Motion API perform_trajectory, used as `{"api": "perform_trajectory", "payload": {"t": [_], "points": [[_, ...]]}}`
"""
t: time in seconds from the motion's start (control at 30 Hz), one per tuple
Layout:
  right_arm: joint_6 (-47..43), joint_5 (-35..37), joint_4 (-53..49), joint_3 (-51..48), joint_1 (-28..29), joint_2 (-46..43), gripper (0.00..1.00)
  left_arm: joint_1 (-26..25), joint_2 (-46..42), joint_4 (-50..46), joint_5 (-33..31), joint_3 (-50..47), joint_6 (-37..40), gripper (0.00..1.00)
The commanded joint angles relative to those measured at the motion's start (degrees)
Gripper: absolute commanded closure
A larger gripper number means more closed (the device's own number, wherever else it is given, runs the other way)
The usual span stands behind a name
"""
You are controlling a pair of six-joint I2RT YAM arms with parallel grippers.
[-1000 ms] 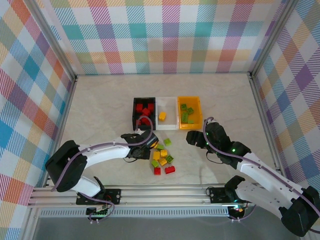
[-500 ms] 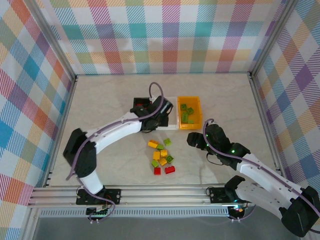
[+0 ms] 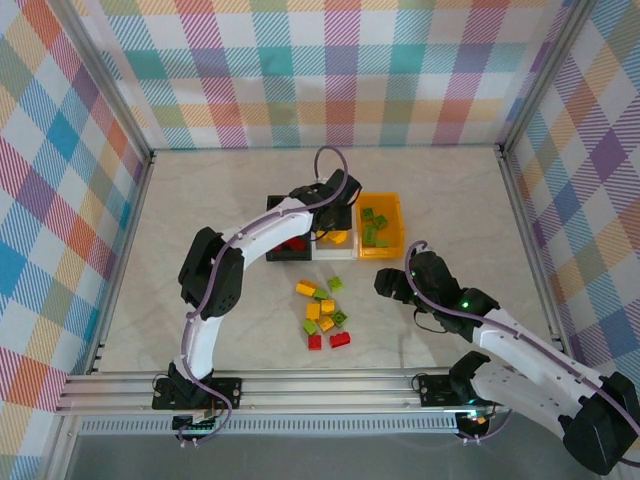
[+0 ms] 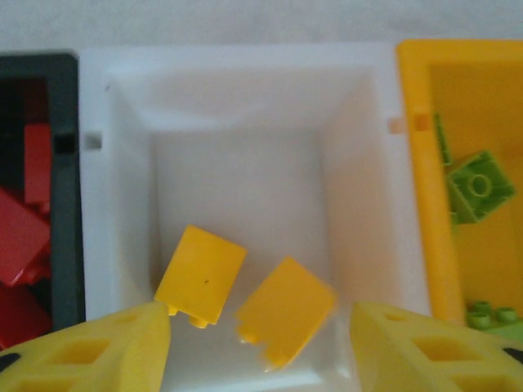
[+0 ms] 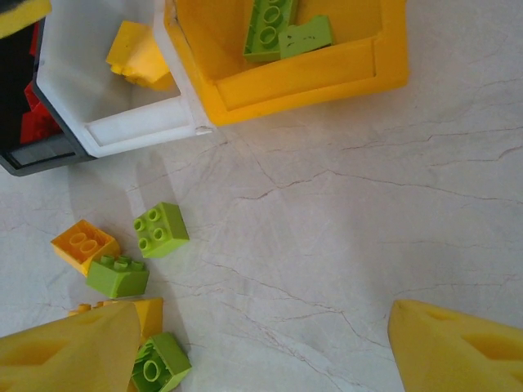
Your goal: Sort the legos into containers by color
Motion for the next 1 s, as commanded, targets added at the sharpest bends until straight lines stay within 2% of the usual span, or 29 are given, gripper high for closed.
{"api": "perform_trajectory", "payload": {"t": [0.0,0.2,0.43,0.5,0.67,0.77,0.97], "points": [[0.1,-0.5,-1.1,-0.6,0.3,-1.6,0.20,0.2,-2.0,-2.3,1.5,0.6,0.0,0.30],[0.4,-0.8,-0.7,-1.1,0.4,-2.0,0.19,-1.9,-15.8,2.9,3.4,-13.2,-1.1,0.23],[0.8,-2.5,1.5,-2.9,0.4,-1.6,0.19,-3.6,-36.6,10.5,5.2,-40.4,-5.3,0.14],[1.0,-2.9,2.2,-3.4,0.4,-1.4,0.20,-3.7,-39.7,12.5,5.9,-46.2,-5.5,0.13],[1.1,-3.2,2.6,-3.6,0.4,-0.7,0.19,-3.6,-38.6,18.3,8.7,-53.4,-3.6,0.10],[1.0,-3.2,1.8,-3.2,0.4,-0.9,0.19,-3.6,-36.5,22.0,9.4,-54.2,-2.5,0.10],[0.8,-1.9,-0.1,-3.3,0.4,-3.2,0.19,-3.5,-31.1,23.3,8.9,-54.1,-2.8,0.11]]}}
